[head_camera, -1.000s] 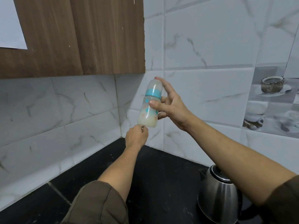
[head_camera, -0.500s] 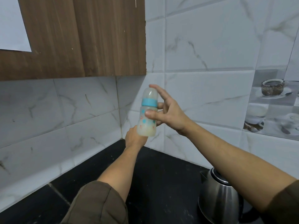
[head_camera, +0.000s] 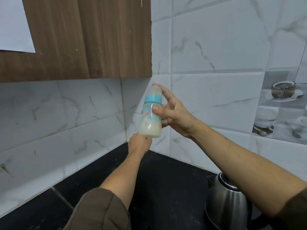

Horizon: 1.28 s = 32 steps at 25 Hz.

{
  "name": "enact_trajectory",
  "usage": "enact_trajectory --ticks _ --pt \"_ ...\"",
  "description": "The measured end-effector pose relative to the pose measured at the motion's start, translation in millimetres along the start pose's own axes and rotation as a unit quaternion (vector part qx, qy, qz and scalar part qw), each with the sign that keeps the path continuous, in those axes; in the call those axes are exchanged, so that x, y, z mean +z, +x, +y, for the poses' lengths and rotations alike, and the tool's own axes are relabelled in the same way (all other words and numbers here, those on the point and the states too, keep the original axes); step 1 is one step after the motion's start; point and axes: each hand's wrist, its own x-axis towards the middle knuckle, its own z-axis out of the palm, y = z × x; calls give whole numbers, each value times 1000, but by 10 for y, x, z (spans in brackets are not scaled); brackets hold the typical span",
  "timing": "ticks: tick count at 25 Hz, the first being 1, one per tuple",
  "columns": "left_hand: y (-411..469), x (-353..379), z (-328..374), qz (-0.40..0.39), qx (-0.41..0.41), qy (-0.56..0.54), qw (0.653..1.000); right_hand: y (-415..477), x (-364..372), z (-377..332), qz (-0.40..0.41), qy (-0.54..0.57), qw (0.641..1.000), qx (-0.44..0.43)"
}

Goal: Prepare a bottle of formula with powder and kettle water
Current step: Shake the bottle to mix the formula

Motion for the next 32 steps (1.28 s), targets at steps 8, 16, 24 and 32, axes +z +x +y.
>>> enact_trajectory --ticks 8,16,24,32 --pt "28 -7 -65 13 34 38 999 126 -16 -94 170 266 947 49" --pt "-42 -41 -107 16 28 35 999 159 -12 -202 210 262 942 25" --pt "-58 -88 -40 17 40 27 999 -39 153 -223 -28 168 985 18" --pt "-69 -123 -7 17 48 26 998 56 46 -252 140 173 975 16"
